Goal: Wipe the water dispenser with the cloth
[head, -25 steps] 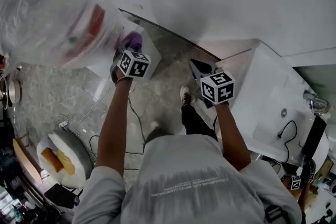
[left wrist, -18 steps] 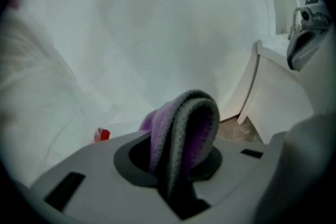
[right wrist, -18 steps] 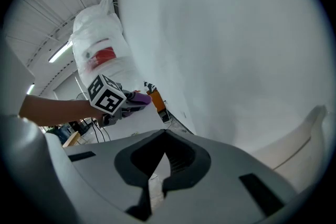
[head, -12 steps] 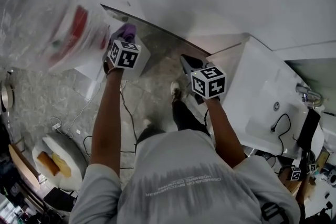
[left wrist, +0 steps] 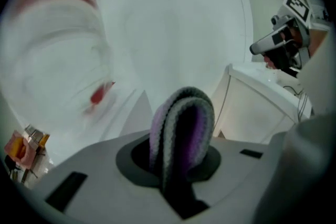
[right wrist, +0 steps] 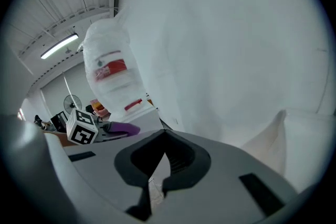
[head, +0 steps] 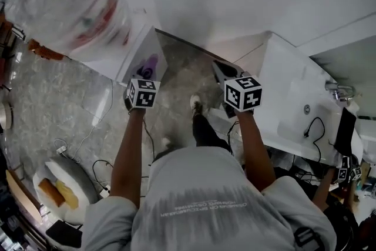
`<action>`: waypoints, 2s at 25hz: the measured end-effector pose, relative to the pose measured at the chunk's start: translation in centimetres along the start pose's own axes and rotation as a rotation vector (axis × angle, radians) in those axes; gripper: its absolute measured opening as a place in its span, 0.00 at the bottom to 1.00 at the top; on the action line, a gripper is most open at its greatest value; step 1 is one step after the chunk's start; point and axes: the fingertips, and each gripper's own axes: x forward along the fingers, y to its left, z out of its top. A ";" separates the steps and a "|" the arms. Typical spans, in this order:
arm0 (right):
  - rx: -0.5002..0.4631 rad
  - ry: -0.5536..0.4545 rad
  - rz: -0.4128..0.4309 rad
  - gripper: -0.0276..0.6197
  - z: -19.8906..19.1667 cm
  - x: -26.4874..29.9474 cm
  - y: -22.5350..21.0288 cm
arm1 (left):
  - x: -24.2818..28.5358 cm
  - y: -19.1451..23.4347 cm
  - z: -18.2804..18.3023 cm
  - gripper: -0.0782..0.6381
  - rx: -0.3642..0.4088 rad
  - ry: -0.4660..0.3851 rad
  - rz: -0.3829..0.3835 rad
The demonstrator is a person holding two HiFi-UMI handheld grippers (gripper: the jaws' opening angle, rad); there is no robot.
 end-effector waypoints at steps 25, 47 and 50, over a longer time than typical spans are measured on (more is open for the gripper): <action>-0.072 0.067 0.089 0.05 -11.1 -3.3 13.2 | -8.7 3.2 -18.2 0.20 -0.679 -0.027 0.192; 0.039 0.240 0.113 0.05 -14.1 6.5 5.4 | 4.8 4.2 -19.3 0.20 -0.931 0.050 0.340; 0.051 0.252 0.105 0.05 -14.4 7.0 4.4 | 6.3 3.8 -18.8 0.20 -0.908 0.068 0.300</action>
